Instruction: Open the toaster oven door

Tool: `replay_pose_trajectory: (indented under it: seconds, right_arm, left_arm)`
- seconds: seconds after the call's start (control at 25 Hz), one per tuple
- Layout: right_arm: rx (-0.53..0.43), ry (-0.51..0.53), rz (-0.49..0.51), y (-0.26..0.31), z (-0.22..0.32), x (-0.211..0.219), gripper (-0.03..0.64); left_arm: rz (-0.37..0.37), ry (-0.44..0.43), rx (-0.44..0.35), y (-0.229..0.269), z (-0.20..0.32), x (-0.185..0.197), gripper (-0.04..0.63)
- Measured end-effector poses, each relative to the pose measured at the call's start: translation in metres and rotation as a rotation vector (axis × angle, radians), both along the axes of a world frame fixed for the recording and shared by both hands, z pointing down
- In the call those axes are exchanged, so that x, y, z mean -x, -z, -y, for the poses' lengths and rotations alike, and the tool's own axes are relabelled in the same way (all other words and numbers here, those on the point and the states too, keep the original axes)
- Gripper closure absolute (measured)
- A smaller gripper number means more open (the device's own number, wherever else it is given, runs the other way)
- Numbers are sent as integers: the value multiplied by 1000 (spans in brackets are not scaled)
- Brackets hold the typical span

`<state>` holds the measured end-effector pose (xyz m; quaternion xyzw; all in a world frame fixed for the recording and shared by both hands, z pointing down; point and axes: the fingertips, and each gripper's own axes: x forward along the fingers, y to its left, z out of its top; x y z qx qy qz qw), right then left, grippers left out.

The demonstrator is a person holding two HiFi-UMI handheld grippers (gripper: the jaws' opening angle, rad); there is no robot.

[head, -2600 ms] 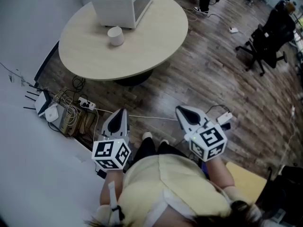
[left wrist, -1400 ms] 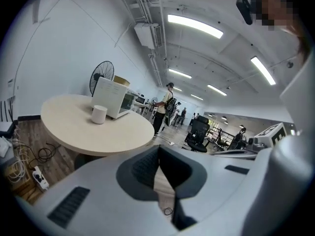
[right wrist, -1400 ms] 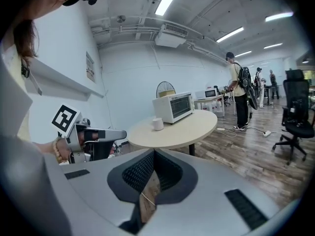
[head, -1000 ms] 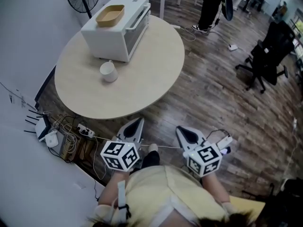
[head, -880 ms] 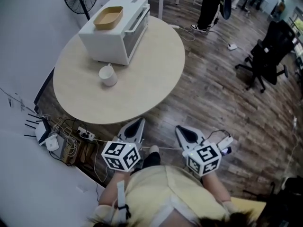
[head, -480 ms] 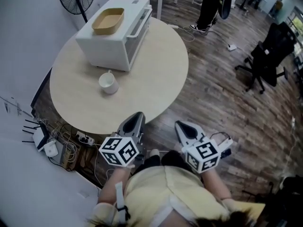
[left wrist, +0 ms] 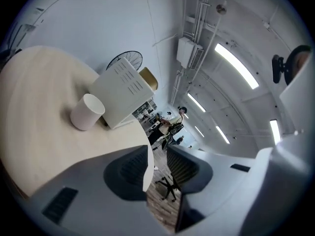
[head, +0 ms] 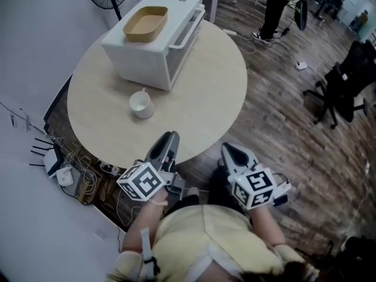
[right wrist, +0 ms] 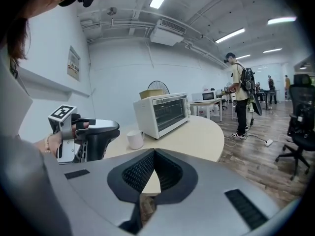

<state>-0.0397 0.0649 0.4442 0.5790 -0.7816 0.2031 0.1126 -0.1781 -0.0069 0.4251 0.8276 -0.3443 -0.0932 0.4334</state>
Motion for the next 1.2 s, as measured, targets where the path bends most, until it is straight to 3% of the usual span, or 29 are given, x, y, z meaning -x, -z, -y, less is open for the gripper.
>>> replay_pose_trajectory:
  seconds: [0.12,0.56,1.04,1.2]
  right_arm:
    - [-13,57,-12,1,20,-5,614]
    - [-4,203,-10,-2,100,-62,614]
    - [-12,386,-8,3,163,-82,614]
    - [-12,444,-10,2,177,-88,614]
  left_arm:
    - [-61,48,18,5,19,-7,476]
    - [-120,212,34,27,98,-54,454]
    - [-84,394,8,39,152,-68,446]
    - [-186,436,-14,47,173,-77,445]
